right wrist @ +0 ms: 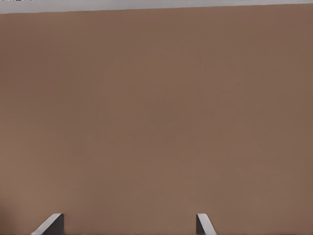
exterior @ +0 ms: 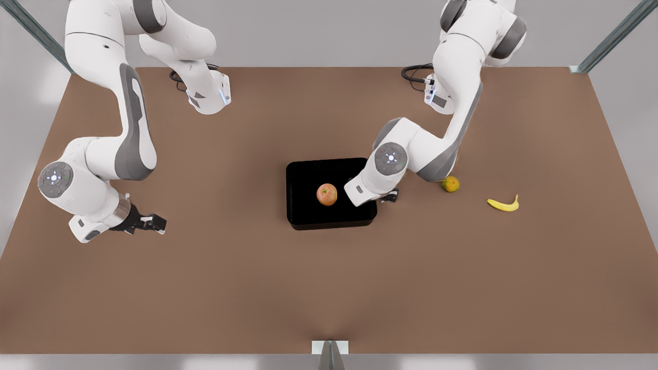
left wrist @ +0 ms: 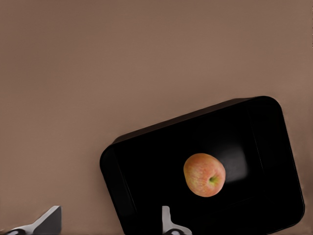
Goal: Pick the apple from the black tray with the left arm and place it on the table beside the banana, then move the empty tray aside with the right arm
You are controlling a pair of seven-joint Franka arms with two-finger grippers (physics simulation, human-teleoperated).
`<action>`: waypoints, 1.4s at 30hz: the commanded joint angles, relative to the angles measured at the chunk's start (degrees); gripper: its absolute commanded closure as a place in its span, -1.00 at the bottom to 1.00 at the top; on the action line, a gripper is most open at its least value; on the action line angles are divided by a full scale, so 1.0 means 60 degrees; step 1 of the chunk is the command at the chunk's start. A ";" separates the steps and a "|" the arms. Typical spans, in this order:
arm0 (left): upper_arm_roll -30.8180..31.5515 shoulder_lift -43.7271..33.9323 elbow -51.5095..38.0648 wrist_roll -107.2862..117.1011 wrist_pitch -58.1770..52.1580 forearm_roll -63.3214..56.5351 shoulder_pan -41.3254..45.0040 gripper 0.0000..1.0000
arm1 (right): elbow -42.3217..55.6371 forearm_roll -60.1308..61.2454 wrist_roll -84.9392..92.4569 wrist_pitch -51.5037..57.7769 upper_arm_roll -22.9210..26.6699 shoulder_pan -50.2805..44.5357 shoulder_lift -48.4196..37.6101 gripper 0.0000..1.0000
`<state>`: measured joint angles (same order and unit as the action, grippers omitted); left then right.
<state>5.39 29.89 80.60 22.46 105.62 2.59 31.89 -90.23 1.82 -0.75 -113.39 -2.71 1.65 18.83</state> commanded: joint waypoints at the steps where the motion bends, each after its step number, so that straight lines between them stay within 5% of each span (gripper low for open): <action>1: 0.0009 0.0175 0.0087 0.6980 0.1001 -0.0139 0.0383 -1.00 | 0.0361 0.0019 -0.0154 0.0265 0.0012 0.0003 -0.0076 -1.00; 14: -0.0005 0.2021 0.0087 0.8195 0.3696 -0.1414 0.1570 -1.00 | 0.0361 0.0004 -0.0154 0.0618 -0.0003 0.0003 -0.0369 -1.00; 42: -0.0078 0.2152 0.2226 0.9265 0.5468 -0.3010 0.2244 -1.00 | 0.0361 0.0004 -0.0154 0.0618 -0.0003 0.0003 -0.0369 -1.00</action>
<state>4.99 42.62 93.74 70.85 135.60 -14.78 45.40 -88.10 1.79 -1.68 -109.71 -2.72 1.67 16.67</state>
